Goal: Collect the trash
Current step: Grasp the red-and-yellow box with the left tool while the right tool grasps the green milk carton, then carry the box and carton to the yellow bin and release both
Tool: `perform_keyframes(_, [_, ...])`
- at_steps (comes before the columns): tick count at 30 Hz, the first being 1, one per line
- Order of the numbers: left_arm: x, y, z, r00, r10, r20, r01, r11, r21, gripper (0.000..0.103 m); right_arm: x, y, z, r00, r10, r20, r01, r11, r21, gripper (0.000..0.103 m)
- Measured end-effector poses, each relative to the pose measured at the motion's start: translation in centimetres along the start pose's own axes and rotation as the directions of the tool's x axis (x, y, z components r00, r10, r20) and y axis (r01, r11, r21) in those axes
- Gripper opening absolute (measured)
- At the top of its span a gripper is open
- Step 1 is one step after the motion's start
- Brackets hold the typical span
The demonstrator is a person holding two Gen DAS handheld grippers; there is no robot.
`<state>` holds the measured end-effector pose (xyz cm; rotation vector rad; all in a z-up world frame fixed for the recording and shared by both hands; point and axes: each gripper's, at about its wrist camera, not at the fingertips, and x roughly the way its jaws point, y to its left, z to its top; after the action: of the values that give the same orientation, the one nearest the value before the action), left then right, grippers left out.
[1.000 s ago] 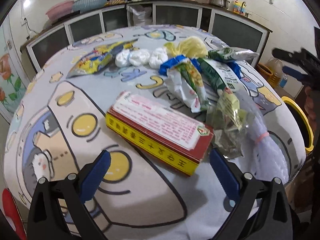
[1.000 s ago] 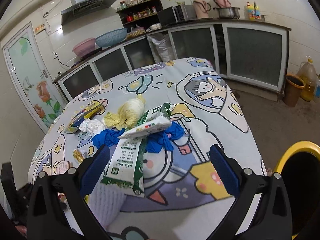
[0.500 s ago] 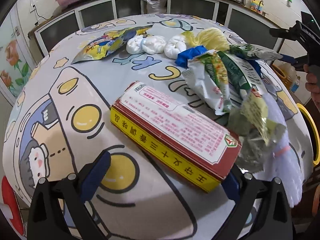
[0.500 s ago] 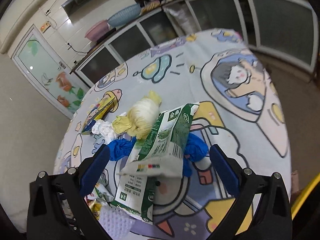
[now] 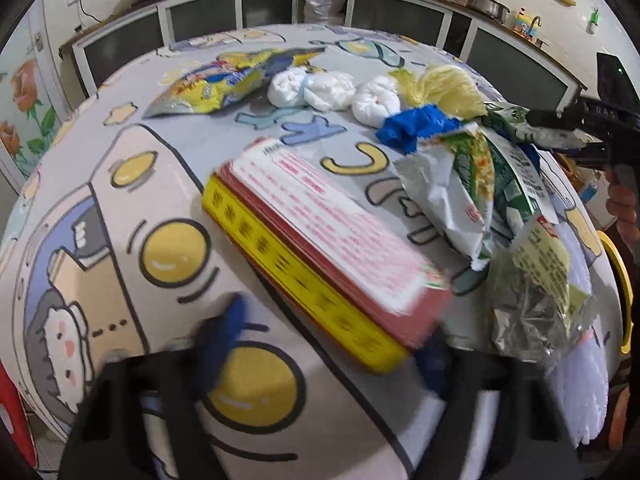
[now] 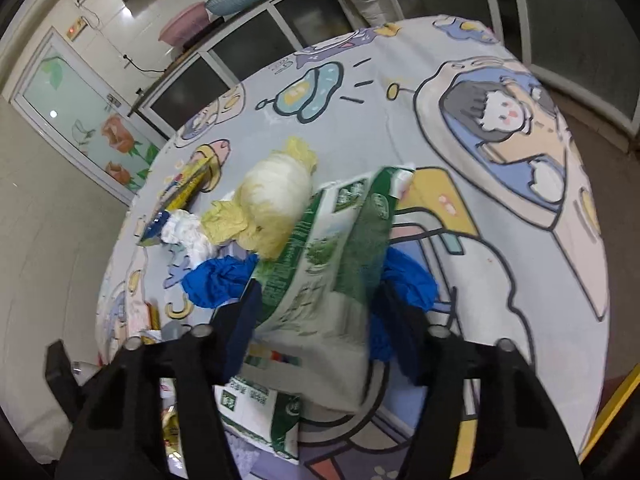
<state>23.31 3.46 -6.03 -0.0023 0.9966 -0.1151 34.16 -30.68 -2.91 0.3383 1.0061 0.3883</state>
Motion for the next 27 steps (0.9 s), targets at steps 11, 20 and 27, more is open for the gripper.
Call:
perform_keyframes(11, [-1.7,2.2,0.3,0.998,-0.044,0.049,0.047,0.997,-0.056,0.007,-3.2,0.0,-0.5,0.996,-0.044,0.080,0.046,0.999,-0.018,0.028])
perform_keyframes(20, [-5.0,3.7,-0.3,0.990,-0.056,0.130,0.066,0.995,-0.075,0.006,-6.9,0.4,-1.1,0.990,-0.029,0.138,0.033,0.999,-0.028,0.028])
perform_keyframes(27, [-8.4,3.3,-0.2,0.977,-0.072,0.202,0.084,0.995,-0.050,0.006,-9.3,0.0,-1.9,0.985,0.000,0.170,-0.002,1.000,0.008,0.028])
